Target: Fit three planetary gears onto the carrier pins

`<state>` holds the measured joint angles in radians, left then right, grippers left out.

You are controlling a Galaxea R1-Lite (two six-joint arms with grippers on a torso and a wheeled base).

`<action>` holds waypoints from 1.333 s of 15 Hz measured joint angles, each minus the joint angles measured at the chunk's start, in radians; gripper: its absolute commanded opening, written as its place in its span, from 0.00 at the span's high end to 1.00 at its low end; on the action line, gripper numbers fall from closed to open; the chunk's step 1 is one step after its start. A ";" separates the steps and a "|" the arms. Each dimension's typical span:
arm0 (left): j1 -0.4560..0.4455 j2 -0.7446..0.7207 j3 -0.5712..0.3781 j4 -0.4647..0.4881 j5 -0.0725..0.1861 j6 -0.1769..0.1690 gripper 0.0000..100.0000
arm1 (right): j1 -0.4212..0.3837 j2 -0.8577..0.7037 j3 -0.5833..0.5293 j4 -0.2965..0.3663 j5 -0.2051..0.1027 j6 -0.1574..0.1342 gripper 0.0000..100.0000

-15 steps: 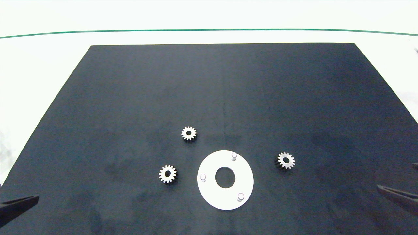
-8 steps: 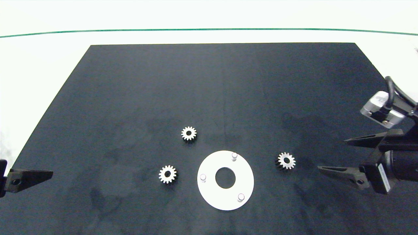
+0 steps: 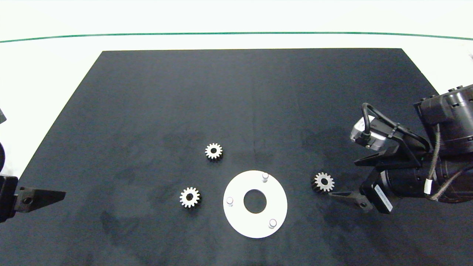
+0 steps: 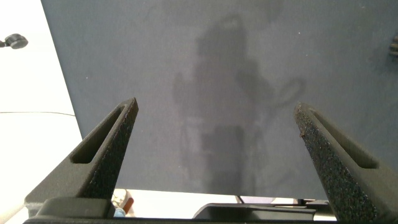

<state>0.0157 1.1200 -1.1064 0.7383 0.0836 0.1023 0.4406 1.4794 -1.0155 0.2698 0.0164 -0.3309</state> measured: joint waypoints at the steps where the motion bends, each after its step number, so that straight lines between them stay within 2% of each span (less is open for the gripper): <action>1: 0.000 -0.004 0.001 0.000 0.000 0.000 0.00 | 0.001 0.020 -0.011 0.000 -0.001 0.000 0.00; 3: 0.001 -0.017 0.006 0.002 0.000 0.000 0.00 | 0.003 0.062 -0.037 0.000 -0.006 0.000 0.00; 6: 0.001 -0.035 0.003 0.035 0.000 -0.001 0.00 | 0.014 0.112 -0.060 -0.002 -0.031 0.000 0.00; 12: -0.001 -0.051 0.001 0.032 0.000 -0.016 0.00 | 0.034 0.185 -0.120 -0.003 -0.048 0.000 0.00; 14: -0.002 -0.052 0.000 0.031 0.000 -0.020 0.00 | 0.048 0.207 -0.138 0.000 -0.063 0.000 0.03; 18: -0.003 -0.036 -0.021 0.030 0.000 -0.021 0.00 | 0.076 0.239 -0.139 0.000 -0.069 0.001 0.12; 20: -0.003 -0.030 -0.031 0.031 0.000 -0.021 0.00 | 0.080 0.245 -0.138 0.000 -0.091 0.000 0.15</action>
<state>0.0130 1.0904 -1.1377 0.7691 0.0836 0.0809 0.5204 1.7240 -1.1536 0.2702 -0.0749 -0.3304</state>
